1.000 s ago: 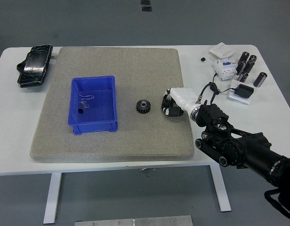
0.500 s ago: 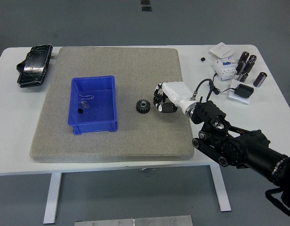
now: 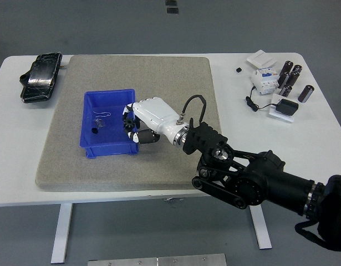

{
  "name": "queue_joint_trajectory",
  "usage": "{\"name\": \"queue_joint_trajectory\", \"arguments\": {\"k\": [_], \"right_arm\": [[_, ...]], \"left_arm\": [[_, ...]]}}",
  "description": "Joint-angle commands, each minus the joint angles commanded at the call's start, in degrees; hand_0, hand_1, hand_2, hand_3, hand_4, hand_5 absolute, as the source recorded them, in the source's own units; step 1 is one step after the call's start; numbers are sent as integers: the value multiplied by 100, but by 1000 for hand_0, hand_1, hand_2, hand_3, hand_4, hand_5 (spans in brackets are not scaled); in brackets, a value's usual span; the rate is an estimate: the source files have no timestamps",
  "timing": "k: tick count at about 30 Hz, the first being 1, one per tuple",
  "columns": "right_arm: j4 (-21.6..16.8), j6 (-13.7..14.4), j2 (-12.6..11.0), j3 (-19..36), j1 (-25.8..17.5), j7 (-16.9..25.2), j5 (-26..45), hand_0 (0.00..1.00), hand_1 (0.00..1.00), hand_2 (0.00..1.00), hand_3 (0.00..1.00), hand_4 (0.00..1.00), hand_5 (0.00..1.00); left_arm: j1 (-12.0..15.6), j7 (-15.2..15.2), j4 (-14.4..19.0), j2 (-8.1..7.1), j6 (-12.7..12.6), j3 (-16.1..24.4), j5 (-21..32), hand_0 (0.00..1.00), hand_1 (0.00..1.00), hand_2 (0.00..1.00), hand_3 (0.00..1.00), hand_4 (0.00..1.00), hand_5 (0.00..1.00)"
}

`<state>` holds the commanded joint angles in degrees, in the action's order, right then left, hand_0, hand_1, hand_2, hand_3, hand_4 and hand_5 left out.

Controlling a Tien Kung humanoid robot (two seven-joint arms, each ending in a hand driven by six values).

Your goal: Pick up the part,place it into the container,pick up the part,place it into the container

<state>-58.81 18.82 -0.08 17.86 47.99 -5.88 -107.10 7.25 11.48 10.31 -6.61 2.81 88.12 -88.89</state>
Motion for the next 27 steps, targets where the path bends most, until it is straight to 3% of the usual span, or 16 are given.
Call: {"name": "queue_joint_trajectory", "arguments": {"k": [3,4,9,10,15,16,21,22,27], "right_arm": [[53,0,8,-145,89,3,-23,555,518,424,511,596,45],[68,0,8,-165,106,5,-27,667,619,606,629,546,133],[147,-17,8,-192,144,-11,-51,667,619,606,629,546,133],[162,-18,8,-195,146,-12,-49,810,768,790,708,556,340],[206,1,8,-212,148,11,22,810,768,790,708,556,340],[217,-10,8,-215,147,16,45,894,859,872,795,633,386],[263,-78,8,-252,135,15,123,894,859,872,795,633,386],[265,-80,8,-252,133,23,142,905,868,876,837,791,542],[243,4,8,-46,108,106,288,905,868,876,837,791,542]], "left_arm": [[-2,6,0,-7,0,7,-10,665,617,587,593,703,550],[-2,9,0,-9,0,10,-13,665,617,587,593,705,555],[-4,14,0,-18,0,25,-32,665,617,587,593,705,555],[-5,14,0,-18,0,26,-34,666,617,587,595,711,565],[-10,15,0,-15,2,28,-46,666,617,587,595,711,565],[-10,17,0,-15,3,30,-52,666,617,586,595,710,568],[-20,16,0,-16,3,32,-63,666,617,586,595,710,568],[-22,17,0,-16,4,27,-60,666,617,586,594,709,564],[-19,18,0,-14,4,23,-57,666,617,586,594,709,564]]}}
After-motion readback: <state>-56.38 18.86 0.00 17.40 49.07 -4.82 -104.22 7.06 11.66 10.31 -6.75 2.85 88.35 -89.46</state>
